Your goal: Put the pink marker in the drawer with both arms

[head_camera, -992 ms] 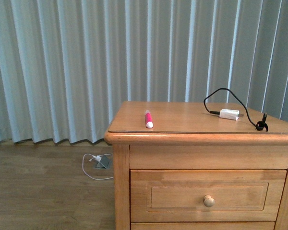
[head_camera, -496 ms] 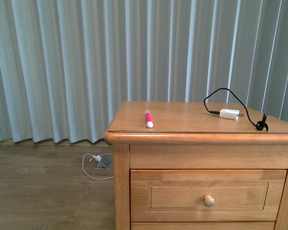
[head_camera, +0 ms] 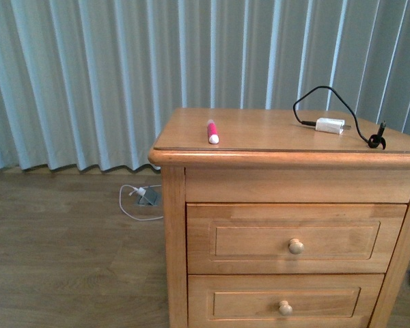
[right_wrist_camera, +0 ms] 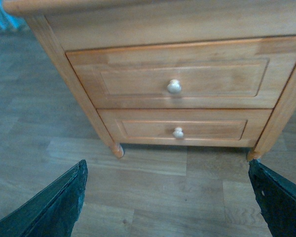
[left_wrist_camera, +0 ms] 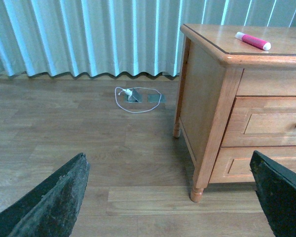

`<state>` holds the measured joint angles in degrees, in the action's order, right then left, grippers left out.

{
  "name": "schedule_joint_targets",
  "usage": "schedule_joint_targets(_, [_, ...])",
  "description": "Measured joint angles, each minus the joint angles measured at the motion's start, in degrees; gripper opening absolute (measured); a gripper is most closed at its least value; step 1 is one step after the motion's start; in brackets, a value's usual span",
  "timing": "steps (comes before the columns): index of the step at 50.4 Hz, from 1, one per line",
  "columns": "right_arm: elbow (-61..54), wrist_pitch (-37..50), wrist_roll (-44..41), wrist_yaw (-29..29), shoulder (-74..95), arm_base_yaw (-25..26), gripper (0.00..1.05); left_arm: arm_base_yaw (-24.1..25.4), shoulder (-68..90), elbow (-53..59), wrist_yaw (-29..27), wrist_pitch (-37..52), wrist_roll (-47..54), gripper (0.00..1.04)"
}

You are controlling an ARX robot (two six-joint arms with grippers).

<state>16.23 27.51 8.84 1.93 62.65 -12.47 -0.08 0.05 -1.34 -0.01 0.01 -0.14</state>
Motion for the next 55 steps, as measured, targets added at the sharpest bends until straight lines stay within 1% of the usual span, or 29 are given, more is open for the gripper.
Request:
schedule_joint_targets(4, [4.92, 3.72, 0.02, -0.66, 12.63, -1.9, 0.96, 0.0, 0.0, 0.0, 0.0, 0.0, 0.02, 0.99])
schedule_joint_targets(10, [13.16, 6.73, -0.04, -1.97, 28.41, -3.52, 0.96, 0.0, 0.0, 0.0, 0.0, 0.0, 0.0, 0.99])
schedule_joint_targets(14, [17.75, 7.96, -0.04, -2.64, 35.5, -3.76, 0.96, 0.0, 0.0, 0.0, 0.0, 0.0, 0.0, 0.99])
schedule_joint_targets(22, [30.49, 11.02, -0.63, -6.25, 49.77, -3.08, 0.96, 0.0, 0.0, 0.0, 0.0, 0.0, 0.0, 0.99])
schedule_joint_targets(30, [38.23, 11.93, -1.36, -8.35, 56.33, -2.14, 0.96, 0.0, 0.0, 0.0, 0.0, -0.02, 0.0, 0.99])
schedule_joint_targets(37, [43.32, 11.3, -1.84, -8.83, 60.43, -1.64, 0.96, 0.0, 0.0, 0.0, 0.02, 0.0, 0.0, 0.99])
schedule_joint_targets(55, [50.75, 10.62, -4.2, -9.35, 67.6, -0.83, 0.96, 0.0, 0.0, 0.0, 0.02, 0.0, 0.02, 0.99])
